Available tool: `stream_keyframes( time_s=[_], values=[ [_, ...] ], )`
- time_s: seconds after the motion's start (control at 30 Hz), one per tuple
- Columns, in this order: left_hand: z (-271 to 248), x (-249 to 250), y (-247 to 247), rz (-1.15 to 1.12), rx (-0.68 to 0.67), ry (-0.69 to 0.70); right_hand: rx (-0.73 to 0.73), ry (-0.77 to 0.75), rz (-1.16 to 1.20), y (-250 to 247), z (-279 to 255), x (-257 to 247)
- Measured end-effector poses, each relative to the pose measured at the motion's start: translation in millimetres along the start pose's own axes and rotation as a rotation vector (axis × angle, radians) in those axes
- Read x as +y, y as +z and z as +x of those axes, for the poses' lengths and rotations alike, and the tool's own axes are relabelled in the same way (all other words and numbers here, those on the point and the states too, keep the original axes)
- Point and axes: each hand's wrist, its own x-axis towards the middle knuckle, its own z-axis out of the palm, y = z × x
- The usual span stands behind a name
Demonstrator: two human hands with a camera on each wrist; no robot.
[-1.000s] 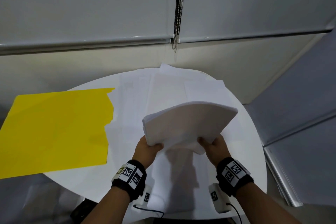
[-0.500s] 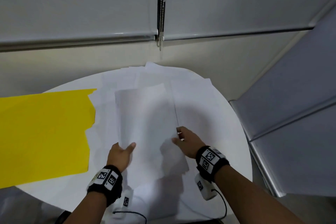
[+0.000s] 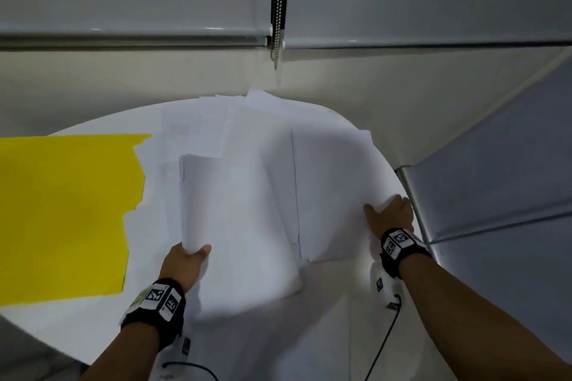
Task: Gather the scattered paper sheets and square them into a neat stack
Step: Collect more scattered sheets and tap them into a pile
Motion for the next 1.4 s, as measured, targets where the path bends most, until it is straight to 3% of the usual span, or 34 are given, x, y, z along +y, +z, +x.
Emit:
stream_keyframes(
  time_s=[0.27, 1.07, 1.4],
  values=[
    [0, 1, 1, -0.032, 0.021, -0.005, -0.16, 0.212, -0.036, 21, 4, -40],
    [-3, 1, 1, -0.033, 0.017, -0.004, -0.207, 0.082, -0.104, 19, -44, -82],
    [-4, 0, 3, -0.042, 0.031, -0.016, -0.202, 0.01, -0.075, 43, -72, -89]
  ],
)
